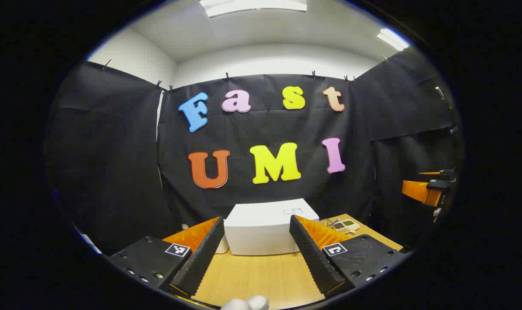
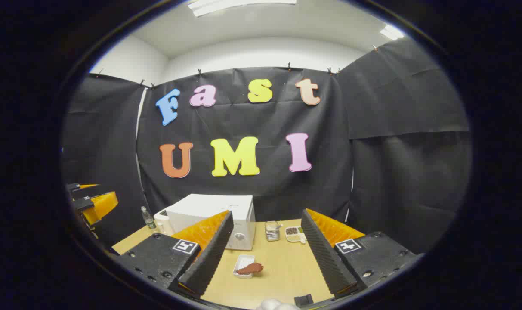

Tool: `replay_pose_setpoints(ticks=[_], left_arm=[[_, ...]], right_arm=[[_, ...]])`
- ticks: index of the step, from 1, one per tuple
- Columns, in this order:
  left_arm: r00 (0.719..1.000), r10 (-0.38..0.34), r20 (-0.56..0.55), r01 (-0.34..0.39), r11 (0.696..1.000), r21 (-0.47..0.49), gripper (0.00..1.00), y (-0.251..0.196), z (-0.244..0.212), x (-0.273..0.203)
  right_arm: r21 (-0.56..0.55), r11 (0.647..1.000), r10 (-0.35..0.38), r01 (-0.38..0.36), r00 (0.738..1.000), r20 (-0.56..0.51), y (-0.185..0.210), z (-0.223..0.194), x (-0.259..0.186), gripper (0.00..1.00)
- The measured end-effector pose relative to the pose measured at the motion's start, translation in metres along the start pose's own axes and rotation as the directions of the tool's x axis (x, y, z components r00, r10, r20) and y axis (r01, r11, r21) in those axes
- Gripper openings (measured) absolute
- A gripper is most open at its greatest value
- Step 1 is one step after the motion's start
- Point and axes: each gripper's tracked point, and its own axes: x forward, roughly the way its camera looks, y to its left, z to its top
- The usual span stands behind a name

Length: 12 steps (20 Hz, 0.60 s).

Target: Open the microwave oven with the left hand, put the food in, and close the microwave oven.

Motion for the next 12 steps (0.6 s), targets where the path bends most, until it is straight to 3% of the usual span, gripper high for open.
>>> replay_pose_setpoints(ticks=[1, 2, 3, 4, 5, 7, 8, 9, 10, 12], left_arm=[[1.0, -0.001, 0.003, 0.001, 1.0, -0.001, 0.96, 0.0, 0.0, 0.0], [1.0, -0.001, 0.002, 0.001, 1.0, 0.0, 0.96, 0.002, 0.0, 0.0], [1.0, 0.0, 0.0, 0.0, 1.0, -0.001, 0.88, 0.003, -0.002, -0.001], [1.0, 0.0, -0.001, 0.0, 1.0, -0.001, 0.88, 0.004, -0.003, 0.0], [1.0, 0.002, -0.004, -0.002, 1.0, 0.002, 0.96, 0.004, -0.005, 0.0], [1.0, 0.011, -0.003, -0.011, 1.0, 0.016, 0.96, 0.007, -0.005, 0.004], [1.0, 0.012, -0.007, -0.012, 1.0, 0.022, 0.88, 0.007, -0.006, 0.007], [1.0, 0.013, -0.015, -0.013, 1.0, 0.023, 0.88, 0.005, -0.008, 0.01], [1.0, 0.016, -0.023, -0.016, 1.0, 0.022, 0.96, 0.003, -0.01, 0.014], [0.999, 0.022, -0.028, -0.022, 1.0, 0.017, 0.96, -0.002, -0.012, 0.022]], right_arm=[[0.003, 1.0, -0.002, 0.002, 1.0, -0.002, -0.001, -0.001, 0.0, 0.92], [0.01, 1.0, -0.003, 0.003, 1.0, -0.005, -0.001, -0.001, 0.0, 1.0], [0.016, 1.0, -0.002, 0.002, 1.0, -0.002, -0.001, 0.0, 0.0, 1.0], [0.017, 1.0, -0.006, 0.006, 1.0, -0.001, -0.001, 0.001, 0.001, 1.0], [0.015, 1.0, -0.008, 0.008, 1.0, -0.002, -0.003, 0.001, 0.003, 1.0], [0.014, 1.0, -0.015, 0.015, 1.0, -0.004, -0.006, -0.001, 0.005, 1.0], [0.014, 1.0, -0.016, 0.016, 1.0, -0.005, -0.008, -0.003, 0.008, 0.92], [0.015, 1.0, -0.015, 0.015, 1.0, -0.007, -0.01, -0.003, 0.011, 0.92], [0.013, 1.0, -0.014, 0.014, 1.0, -0.015, -0.011, -0.005, 0.015, 1.0], [0.014, 1.0, -0.006, 0.006, 1.0, -0.016, -0.015, -0.004, 0.023, 1.0]])
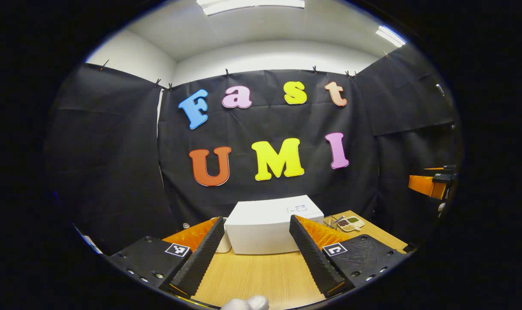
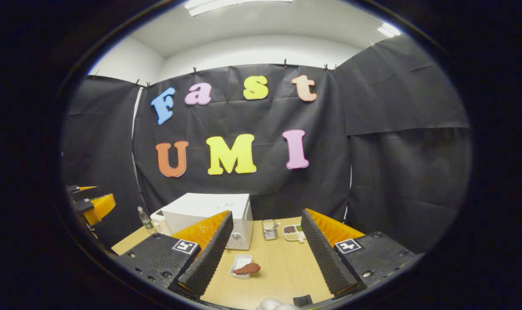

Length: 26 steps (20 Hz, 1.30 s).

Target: Open the microwave oven with the left hand, put the food in, and close the microwave oven.

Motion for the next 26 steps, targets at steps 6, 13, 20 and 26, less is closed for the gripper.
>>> replay_pose_setpoints(ticks=[6, 13, 20, 26], left_arm=[[1.0, -0.006, -0.008, 0.006, 1.0, -0.019, 0.96, -0.039, -0.039, 0.053], [0.998, -0.05, -0.027, 0.047, 0.994, -0.096, 0.96, -0.114, -0.131, 0.145], [0.995, -0.05, -0.088, 0.04, 0.993, -0.115, 0.96, -0.157, -0.212, 0.247], [0.991, -0.023, -0.129, 0.01, 0.995, -0.1, 0.96, -0.16, -0.245, 0.296]], right_arm=[[0.01, 1.0, 0.03, -0.03, 1.0, 0.008, -0.025, 0.003, 0.027, 1.0], [-0.045, 0.998, 0.042, -0.042, 0.999, -0.005, -0.074, 0.013, 0.059, 1.0], [-0.102, 0.993, 0.055, -0.062, 0.996, -0.068, -0.106, -0.009, 0.087, 1.0], [-0.118, 0.991, 0.05, -0.063, 0.992, -0.114, -0.129, -0.026, 0.117, 1.0]])
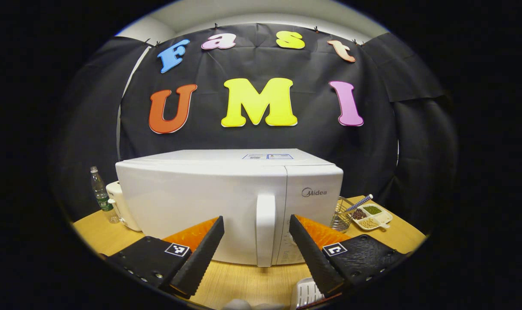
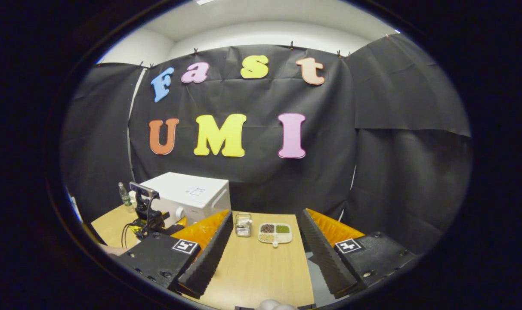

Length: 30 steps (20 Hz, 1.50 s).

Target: Open the microwave oven with the left hand, put the food in, and close the microwave oven.

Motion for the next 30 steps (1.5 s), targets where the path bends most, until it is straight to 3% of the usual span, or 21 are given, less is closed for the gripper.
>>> replay_pose_setpoints(ticks=[1, 2, 3, 4, 5, 6, 7, 8, 9, 10, 11, 12, 14, 15, 16, 17, 25, 26, 28, 29, 30], left_arm=[[1.0, -0.011, 0.003, 0.011, 1.0, -0.005, 0.96, -0.002, -0.001, 0.002], [1.0, -0.015, 0.0, 0.015, 1.0, -0.008, 0.95, -0.004, -0.002, 0.002], [1.0, -0.017, 0.0, 0.017, 1.0, -0.005, 0.94, -0.004, -0.002, 0.005], [0.999, -0.034, -0.002, 0.034, 0.999, -0.004, 0.89, -0.007, -0.003, 0.007], [0.999, -0.046, -0.012, 0.046, 0.999, -0.01, 0.71, -0.01, -0.007, 0.008], [0.997, -0.072, -0.02, 0.071, 0.997, -0.021, 0.66, -0.015, -0.011, 0.009], [0.997, -0.072, -0.027, 0.072, 0.997, -0.023, 0.46, -0.016, -0.014, 0.011], [0.998, -0.056, -0.033, 0.056, 0.998, -0.013, 0.47, -0.012, -0.016, 0.012], [0.998, -0.059, -0.037, 0.058, 0.998, -0.016, 0.42, -0.01, -0.016, 0.01], [0.997, -0.063, -0.034, 0.063, 0.998, -0.021, 0.31, -0.01, -0.017, 0.014], [0.997, -0.069, -0.038, 0.069, 0.997, -0.023, 0.31, -0.013, -0.018, 0.016], [0.997, -0.068, -0.037, 0.068, 0.998, -0.01, 0.23, -0.012, -0.019, 0.015], [0.997, -0.06, -0.038, 0.06, 0.998, 0.001, 0.29, -0.01, -0.016, 0.018], [0.997, -0.058, -0.046, 0.058, 0.998, -0.011, 0.12, -0.009, -0.017, 0.016], [0.997, -0.05, -0.051, 0.049, 0.999, -0.02, 0.12, -0.009, -0.017, 0.016], [0.997, -0.047, -0.053, 0.046, 0.999, -0.009, 0.07, -0.009, -0.017, 0.015], [0.996, -0.051, -0.077, 0.051, 0.999, -0.006, 0.07, -0.009, -0.018, 0.013], [0.995, -0.048, -0.088, 0.048, 0.999, -0.003, 0.07, -0.009, -0.019, 0.013], [0.994, -0.045, -0.102, 0.044, 0.999, -0.006, 0.07, -0.007, -0.019, 0.01], [0.992, -0.042, -0.115, 0.041, 0.999, -0.015, 0.07, -0.006, -0.022, 0.002], [0.991, -0.055, -0.119, 0.054, 0.998, -0.01, 0.07, -0.004, -0.025, -0.008]], right_arm=[[-0.003, 1.0, 0.006, -0.006, 1.0, -0.005, -0.002, -0.001, 0.004, 1.0], [-0.007, 1.0, 0.01, -0.01, 1.0, -0.011, -0.003, -0.003, 0.01, 0.92], [-0.009, 1.0, 0.018, -0.018, 1.0, -0.013, -0.003, -0.003, 0.015, 1.0], [-0.01, 0.999, 0.031, -0.031, 0.999, -0.015, -0.002, -0.004, 0.019, 1.0], [-0.01, 0.999, 0.039, -0.04, 0.999, -0.02, -0.001, -0.004, 0.023, 1.0], [-0.01, 0.999, 0.046, -0.046, 0.999, -0.02, -0.001, -0.005, 0.027, 1.0], [-0.007, 0.998, 0.055, -0.055, 0.998, -0.02, 0.0, -0.004, 0.03, 1.0], [-0.006, 0.998, 0.062, -0.062, 0.998, -0.024, 0.002, -0.005, 0.033, 1.0], [-0.009, 0.997, 0.073, -0.073, 0.997, -0.023, 0.003, -0.005, 0.035, 0.92], [-0.012, 0.997, 0.08, -0.08, 0.996, -0.026, 0.004, -0.004, 0.038, 1.0], [-0.015, 0.996, 0.083, -0.083, 0.996, -0.029, 0.003, -0.005, 0.039, 1.0], [-0.013, 0.996, 0.086, -0.087, 0.996, -0.032, 0.003, -0.006, 0.041, 1.0], [-0.006, 0.995, 0.097, -0.097, 0.995, -0.036, 0.002, -0.007, 0.042, 1.0], [0.001, 0.995, 0.098, -0.098, 0.994, -0.036, 0.001, -0.007, 0.044, 0.92], [0.013, 0.994, 0.105, -0.104, 0.994, -0.038, 0.001, -0.009, 0.045, 1.0], [0.021, 0.994, 0.106, -0.105, 0.994, -0.039, 0.001, -0.009, 0.046, 1.0], [0.012, 0.99, 0.143, -0.142, 0.989, -0.041, 0.004, -0.008, 0.05, 1.0], [0.013, 0.989, 0.15, -0.15, 0.988, -0.044, 0.006, -0.008, 0.05, 0.92], [0.021, 0.986, 0.163, -0.163, 0.986, -0.045, 0.009, -0.008, 0.05, 1.0], [0.029, 0.986, 0.168, -0.167, 0.985, -0.045, 0.012, -0.006, 0.049, 0.92], [0.037, 0.986, 0.164, -0.162, 0.986, -0.04, 0.017, -0.005, 0.048, 0.92]])
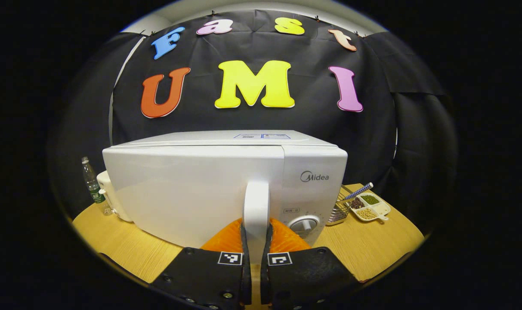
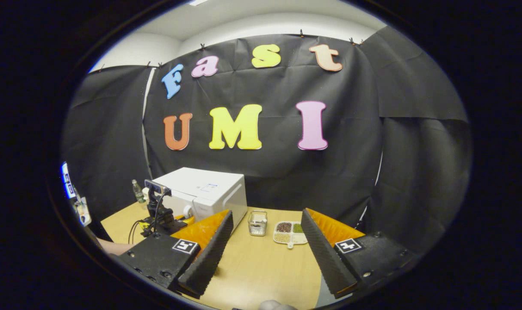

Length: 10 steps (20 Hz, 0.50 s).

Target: Open the microwave oven with the left hand, put the food in, and close the microwave oven.

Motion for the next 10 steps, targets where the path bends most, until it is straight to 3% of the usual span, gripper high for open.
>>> replay_pose_setpoints(ticks=[1, 2, 3, 4, 6, 7, 8, 9, 10], left_arm=[[1.0, -0.015, 0.015, 0.015, 1.0, 0.002, 0.07, 0.003, 0.001, -0.016], [1.0, -0.026, 0.013, 0.026, 1.0, -0.009, 0.07, 0.008, -0.004, -0.032], [0.999, -0.035, 0.012, 0.035, 0.999, -0.016, 0.07, 0.014, -0.01, -0.048], [0.999, -0.04, 0.012, 0.04, 0.999, -0.014, 0.06, 0.021, -0.015, -0.063], [0.998, -0.055, 0.008, 0.055, 0.998, 0.008, 0.07, 0.035, -0.02, -0.088], [0.998, -0.062, -0.005, 0.062, 0.998, 0.014, 0.07, 0.042, -0.024, -0.099], [0.997, -0.077, -0.004, 0.077, 0.997, 0.018, 0.07, 0.048, -0.026, -0.108], [0.996, -0.084, -0.016, 0.084, 0.996, 0.017, 0.08, 0.054, -0.03, -0.114], [0.996, -0.083, -0.013, 0.083, 0.996, 0.023, 0.11, 0.063, -0.03, -0.124]], right_arm=[[0.003, 1.0, -0.003, 0.003, 1.0, 0.0, 0.005, 0.001, -0.001, 1.0], [0.0, 1.0, -0.005, 0.005, 1.0, -0.003, 0.013, 0.0, -0.005, 1.0], [-0.008, 1.0, -0.009, 0.009, 1.0, -0.003, 0.022, 0.0, -0.008, 0.92], [-0.017, 1.0, -0.02, 0.02, 1.0, -0.001, 0.029, 0.0, -0.013, 1.0], [-0.017, 0.999, -0.046, 0.046, 0.999, -0.004, 0.048, -0.006, -0.026, 1.0], [-0.012, 0.999, -0.052, 0.052, 0.999, -0.005, 0.061, -0.009, -0.035, 0.92], [-0.014, 0.998, -0.061, 0.061, 0.998, -0.006, 0.071, -0.012, -0.043, 0.92], [-0.015, 0.997, -0.073, 0.073, 0.997, -0.011, 0.081, -0.018, -0.052, 0.92], [-0.014, 0.996, -0.085, 0.085, 0.996, -0.012, 0.089, -0.022, -0.061, 1.0]])
